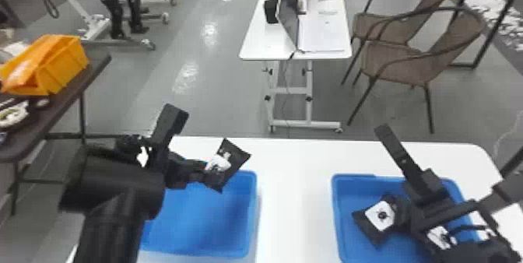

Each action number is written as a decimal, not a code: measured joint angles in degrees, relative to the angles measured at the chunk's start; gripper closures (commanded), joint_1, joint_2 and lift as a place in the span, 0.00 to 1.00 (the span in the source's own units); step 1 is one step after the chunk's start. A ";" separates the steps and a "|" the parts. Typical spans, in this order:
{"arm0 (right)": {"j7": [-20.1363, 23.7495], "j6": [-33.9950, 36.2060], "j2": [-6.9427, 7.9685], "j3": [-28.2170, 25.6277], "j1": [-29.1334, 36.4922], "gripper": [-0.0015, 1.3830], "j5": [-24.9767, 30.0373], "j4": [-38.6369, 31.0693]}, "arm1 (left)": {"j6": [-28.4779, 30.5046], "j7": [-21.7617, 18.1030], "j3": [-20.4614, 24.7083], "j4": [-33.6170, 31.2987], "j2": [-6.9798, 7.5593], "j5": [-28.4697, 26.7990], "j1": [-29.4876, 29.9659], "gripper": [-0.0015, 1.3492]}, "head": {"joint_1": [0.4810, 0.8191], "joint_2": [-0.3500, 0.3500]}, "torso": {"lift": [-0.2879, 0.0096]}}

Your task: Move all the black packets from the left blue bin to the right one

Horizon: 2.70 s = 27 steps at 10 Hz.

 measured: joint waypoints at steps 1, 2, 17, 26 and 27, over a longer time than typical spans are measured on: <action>0.47 0.16 -0.01 -0.01 -0.71 0.10 1.33 0.60 | -1.77 -0.47 -1.68 -0.72 -0.51 0.81 -1.37 0.60 | 0.63 0.62 | 0.97; 0.76 0.19 -0.14 -0.04 -1.43 0.10 2.79 1.40 | -3.86 -0.37 -3.57 -0.75 -1.08 1.94 -2.82 0.60 | 0.63 0.58 | 0.97; 2.54 1.06 -0.95 1.11 -10.28 0.68 6.58 8.26 | -13.55 5.91 -19.21 11.68 -4.61 26.05 -13.46 0.60 | 0.63 0.28 | 0.97; 0.97 -0.40 -1.24 -0.44 -8.59 0.92 4.32 8.96 | -15.35 8.02 -13.97 11.39 -4.88 29.31 -9.67 0.27 | 0.63 0.28 | 0.97; 0.69 -0.51 -1.25 -2.28 -7.95 0.92 5.16 9.29 | -15.05 8.02 -11.75 10.35 -4.98 29.79 -8.07 0.27 | 0.63 0.27 | 0.97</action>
